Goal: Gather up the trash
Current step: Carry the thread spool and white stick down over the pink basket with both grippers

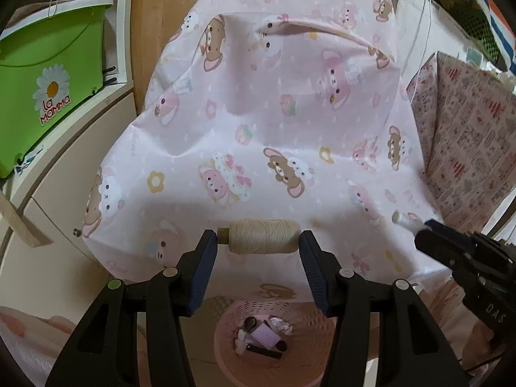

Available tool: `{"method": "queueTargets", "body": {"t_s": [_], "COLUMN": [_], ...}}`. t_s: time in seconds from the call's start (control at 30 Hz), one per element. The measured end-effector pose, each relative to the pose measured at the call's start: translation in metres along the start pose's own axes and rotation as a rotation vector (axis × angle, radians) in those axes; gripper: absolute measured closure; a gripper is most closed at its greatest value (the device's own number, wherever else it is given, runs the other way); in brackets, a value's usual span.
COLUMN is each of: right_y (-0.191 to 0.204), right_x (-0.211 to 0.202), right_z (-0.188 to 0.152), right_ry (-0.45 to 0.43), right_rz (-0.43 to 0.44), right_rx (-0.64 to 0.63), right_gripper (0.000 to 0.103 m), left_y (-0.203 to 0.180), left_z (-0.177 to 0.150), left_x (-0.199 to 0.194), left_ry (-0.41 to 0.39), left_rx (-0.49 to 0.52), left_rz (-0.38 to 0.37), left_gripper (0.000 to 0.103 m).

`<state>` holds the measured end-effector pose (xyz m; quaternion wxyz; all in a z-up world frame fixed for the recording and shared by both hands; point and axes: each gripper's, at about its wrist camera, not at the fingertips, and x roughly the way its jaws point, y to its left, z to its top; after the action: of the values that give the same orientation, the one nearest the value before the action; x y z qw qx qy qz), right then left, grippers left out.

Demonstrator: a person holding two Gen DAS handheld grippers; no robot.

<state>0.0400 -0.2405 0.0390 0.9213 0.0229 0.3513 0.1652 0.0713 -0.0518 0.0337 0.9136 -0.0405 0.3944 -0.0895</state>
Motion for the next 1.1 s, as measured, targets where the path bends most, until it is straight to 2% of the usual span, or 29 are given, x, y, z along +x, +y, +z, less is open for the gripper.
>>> {"method": "queueTargets", "body": {"t_s": [0.1, 0.3, 0.43, 0.6, 0.7, 0.77, 0.8, 0.83, 0.93, 0.97, 1.03, 1.1], "right_y": [-0.006, -0.011, -0.015, -0.009, -0.005, -0.005, -0.005, -0.004, 0.001, 0.003, 0.007, 0.01], "right_x": [0.006, 0.007, 0.013, 0.025, 0.045, 0.052, 0.055, 0.057, 0.063, 0.066, 0.072, 0.081], "right_z": [-0.007, -0.016, -0.026, -0.035, -0.045, -0.051, -0.054, -0.055, -0.061, -0.063, -0.068, -0.074], "right_ry": [0.043, 0.081, 0.14, 0.208, 0.312, 0.346, 0.364, 0.374, 0.398, 0.406, 0.426, 0.455], "right_rz": [-0.023, 0.001, 0.032, 0.004, 0.002, -0.002, 0.009, 0.02, 0.018, 0.013, 0.01, 0.006], "right_rx": [0.024, 0.047, 0.086, 0.04, 0.003, 0.016, 0.024, 0.027, 0.011, 0.003, -0.001, 0.001], "right_gripper": [0.08, 0.08, 0.08, 0.08, 0.08, 0.08, 0.08, 0.08, 0.08, 0.08, 0.08, 0.08], "left_y": [-0.001, 0.001, 0.005, 0.008, 0.009, 0.011, 0.012, 0.013, 0.015, 0.015, 0.015, 0.013], "left_z": [-0.002, -0.011, -0.017, -0.028, -0.033, -0.037, -0.038, -0.039, -0.044, -0.046, -0.049, -0.052], "left_x": [0.005, 0.017, 0.026, 0.041, 0.047, 0.049, 0.05, 0.051, 0.055, 0.056, 0.059, 0.063], "left_ry": [0.038, 0.113, 0.17, 0.271, 0.315, 0.334, 0.346, 0.356, 0.391, 0.396, 0.409, 0.425], "left_rx": [-0.002, -0.02, -0.046, -0.066, -0.07, -0.08, -0.086, -0.088, -0.094, -0.094, -0.084, -0.076], "left_rz": [-0.017, -0.017, -0.029, -0.058, -0.076, -0.078, -0.08, -0.086, -0.084, -0.08, -0.08, -0.071], "left_gripper": [0.052, 0.052, 0.052, 0.051, 0.051, 0.052, 0.054, 0.065, 0.068, 0.077, 0.087, 0.087]}}
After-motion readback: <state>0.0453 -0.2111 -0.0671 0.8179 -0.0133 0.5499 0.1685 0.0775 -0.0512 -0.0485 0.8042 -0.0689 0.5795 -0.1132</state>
